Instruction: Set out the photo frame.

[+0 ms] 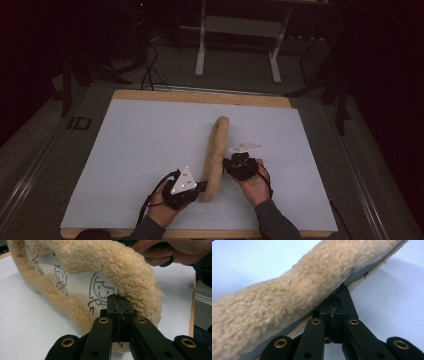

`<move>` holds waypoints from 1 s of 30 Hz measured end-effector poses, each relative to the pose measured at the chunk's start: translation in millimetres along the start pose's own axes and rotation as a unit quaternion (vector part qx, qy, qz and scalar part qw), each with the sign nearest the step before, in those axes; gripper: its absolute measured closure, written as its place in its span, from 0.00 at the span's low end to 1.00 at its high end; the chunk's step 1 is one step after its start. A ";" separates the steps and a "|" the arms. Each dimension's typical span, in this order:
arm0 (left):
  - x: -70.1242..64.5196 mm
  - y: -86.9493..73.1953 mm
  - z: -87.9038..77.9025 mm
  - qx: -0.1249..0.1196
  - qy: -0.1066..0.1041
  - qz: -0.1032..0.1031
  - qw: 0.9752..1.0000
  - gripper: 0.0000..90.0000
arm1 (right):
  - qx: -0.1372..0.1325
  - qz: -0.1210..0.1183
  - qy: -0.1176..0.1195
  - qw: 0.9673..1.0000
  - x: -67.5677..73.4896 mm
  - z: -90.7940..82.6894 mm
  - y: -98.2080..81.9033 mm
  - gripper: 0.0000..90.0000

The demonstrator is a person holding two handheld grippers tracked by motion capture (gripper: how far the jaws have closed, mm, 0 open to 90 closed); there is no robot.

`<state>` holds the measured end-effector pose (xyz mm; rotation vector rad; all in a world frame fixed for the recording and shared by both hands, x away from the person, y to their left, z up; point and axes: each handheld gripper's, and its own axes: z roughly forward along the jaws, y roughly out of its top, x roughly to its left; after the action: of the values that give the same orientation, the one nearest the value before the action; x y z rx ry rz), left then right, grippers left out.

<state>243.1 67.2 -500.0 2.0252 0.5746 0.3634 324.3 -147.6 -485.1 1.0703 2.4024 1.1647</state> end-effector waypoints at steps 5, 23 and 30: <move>-3.3 0.2 4.6 -0.001 -0.002 0.002 1.000 1.00 | 0.013 -0.022 0.013 1.000 3.4 0.1 -1.2 1.00; -8.9 0.5 17.0 0.004 -0.003 0.004 1.000 1.00 | 0.023 -0.037 0.048 0.998 9.4 0.9 0.2 1.00; -7.1 0.1 14.3 0.008 -0.003 0.013 1.000 0.97 | 0.019 -0.038 0.044 0.998 8.7 -4.2 -0.2 0.93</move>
<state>243.9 52.9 -507.1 2.0510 0.5491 0.3703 316.0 -143.9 -481.9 0.9476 2.5180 1.1696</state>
